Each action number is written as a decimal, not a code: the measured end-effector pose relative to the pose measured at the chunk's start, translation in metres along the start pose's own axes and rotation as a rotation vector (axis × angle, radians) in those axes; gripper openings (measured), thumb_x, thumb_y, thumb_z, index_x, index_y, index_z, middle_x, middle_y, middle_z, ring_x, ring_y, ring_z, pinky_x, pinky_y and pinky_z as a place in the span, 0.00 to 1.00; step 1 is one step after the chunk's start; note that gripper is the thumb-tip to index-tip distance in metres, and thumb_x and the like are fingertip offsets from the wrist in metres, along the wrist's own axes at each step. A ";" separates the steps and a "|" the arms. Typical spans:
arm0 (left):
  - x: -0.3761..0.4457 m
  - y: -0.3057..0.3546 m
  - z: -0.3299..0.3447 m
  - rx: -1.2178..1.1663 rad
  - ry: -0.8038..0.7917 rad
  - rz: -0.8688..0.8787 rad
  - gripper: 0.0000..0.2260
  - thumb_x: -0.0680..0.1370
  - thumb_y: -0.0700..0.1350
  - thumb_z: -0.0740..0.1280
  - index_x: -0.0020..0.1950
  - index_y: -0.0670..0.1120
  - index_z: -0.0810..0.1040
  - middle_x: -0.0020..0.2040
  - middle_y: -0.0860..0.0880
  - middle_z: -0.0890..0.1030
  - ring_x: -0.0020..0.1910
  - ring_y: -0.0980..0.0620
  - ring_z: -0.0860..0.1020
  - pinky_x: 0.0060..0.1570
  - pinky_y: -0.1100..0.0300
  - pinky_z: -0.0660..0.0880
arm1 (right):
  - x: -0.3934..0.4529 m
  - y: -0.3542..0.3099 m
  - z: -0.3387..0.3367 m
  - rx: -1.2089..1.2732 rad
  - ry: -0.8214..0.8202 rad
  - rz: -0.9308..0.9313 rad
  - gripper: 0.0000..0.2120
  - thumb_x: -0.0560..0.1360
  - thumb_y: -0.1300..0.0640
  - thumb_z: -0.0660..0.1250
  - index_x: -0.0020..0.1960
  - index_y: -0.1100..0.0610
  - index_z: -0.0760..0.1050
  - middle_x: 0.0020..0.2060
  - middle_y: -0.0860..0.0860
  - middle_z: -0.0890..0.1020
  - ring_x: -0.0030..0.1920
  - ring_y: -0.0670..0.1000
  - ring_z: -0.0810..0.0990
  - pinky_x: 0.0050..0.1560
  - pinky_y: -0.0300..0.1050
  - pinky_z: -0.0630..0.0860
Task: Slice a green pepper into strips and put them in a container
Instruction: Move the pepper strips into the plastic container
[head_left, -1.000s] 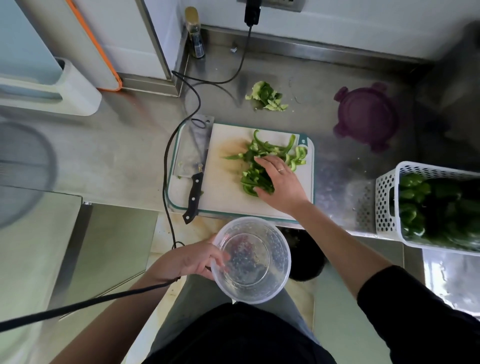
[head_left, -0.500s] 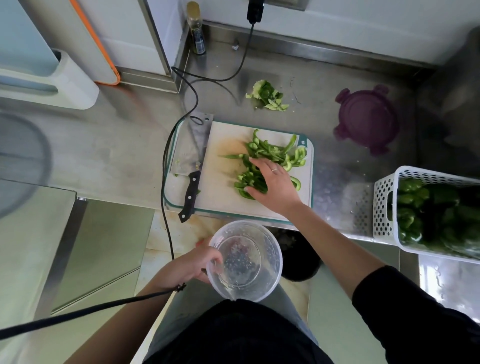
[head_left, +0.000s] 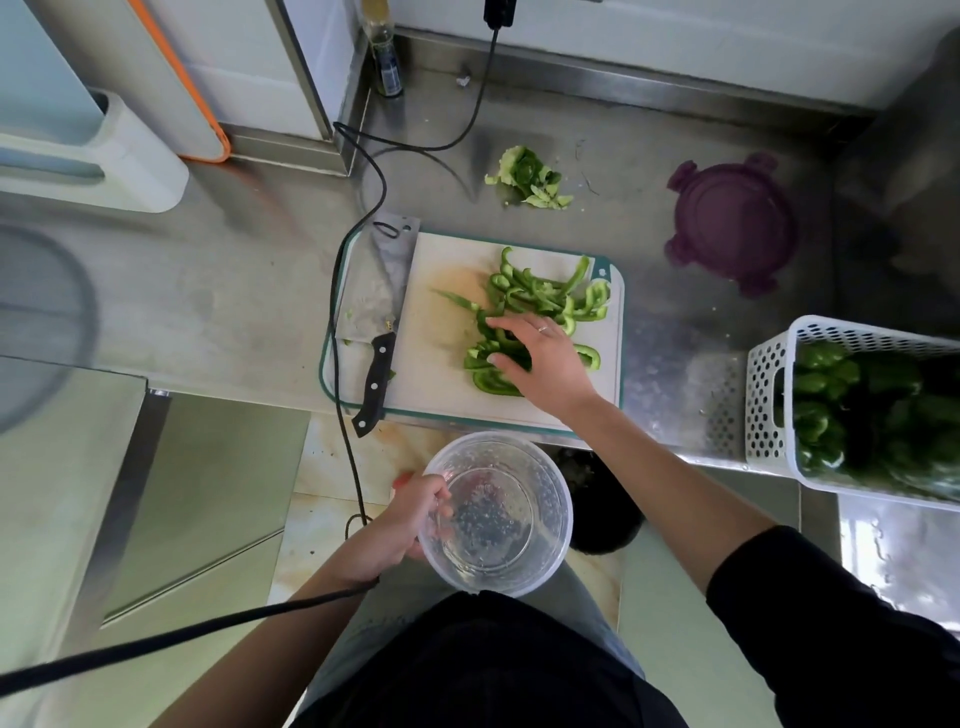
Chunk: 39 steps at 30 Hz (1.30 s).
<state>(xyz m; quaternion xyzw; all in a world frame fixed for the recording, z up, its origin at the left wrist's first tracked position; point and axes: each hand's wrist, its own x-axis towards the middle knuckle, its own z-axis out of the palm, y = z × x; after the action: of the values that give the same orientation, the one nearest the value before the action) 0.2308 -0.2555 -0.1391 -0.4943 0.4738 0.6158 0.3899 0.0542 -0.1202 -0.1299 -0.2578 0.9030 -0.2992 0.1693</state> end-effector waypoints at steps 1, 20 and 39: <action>0.000 0.000 0.001 -0.020 0.008 -0.003 0.14 0.75 0.39 0.57 0.61 0.43 0.67 0.50 0.42 0.73 0.41 0.46 0.76 0.37 0.55 0.74 | -0.001 -0.002 -0.001 -0.016 0.006 -0.017 0.21 0.76 0.50 0.65 0.68 0.51 0.70 0.65 0.51 0.74 0.67 0.53 0.68 0.70 0.50 0.63; -0.008 0.010 -0.014 0.294 -0.028 0.037 0.25 0.71 0.38 0.57 0.67 0.52 0.60 0.61 0.46 0.68 0.54 0.44 0.76 0.45 0.46 0.80 | 0.119 0.036 -0.053 -0.258 -0.092 0.251 0.10 0.80 0.57 0.58 0.61 0.55 0.70 0.59 0.57 0.73 0.62 0.59 0.67 0.62 0.53 0.67; 0.020 -0.014 -0.016 -0.115 -0.034 0.057 0.09 0.59 0.41 0.62 0.37 0.44 0.67 0.49 0.42 0.67 0.49 0.44 0.68 0.53 0.47 0.72 | -0.031 -0.004 0.007 -0.103 -0.029 -0.068 0.21 0.78 0.51 0.63 0.69 0.52 0.69 0.65 0.51 0.72 0.66 0.54 0.65 0.69 0.52 0.62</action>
<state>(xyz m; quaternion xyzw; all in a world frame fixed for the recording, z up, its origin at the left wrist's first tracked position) 0.2432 -0.2669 -0.1623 -0.4918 0.4449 0.6609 0.3512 0.0842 -0.1084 -0.1279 -0.3008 0.9055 -0.2540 0.1584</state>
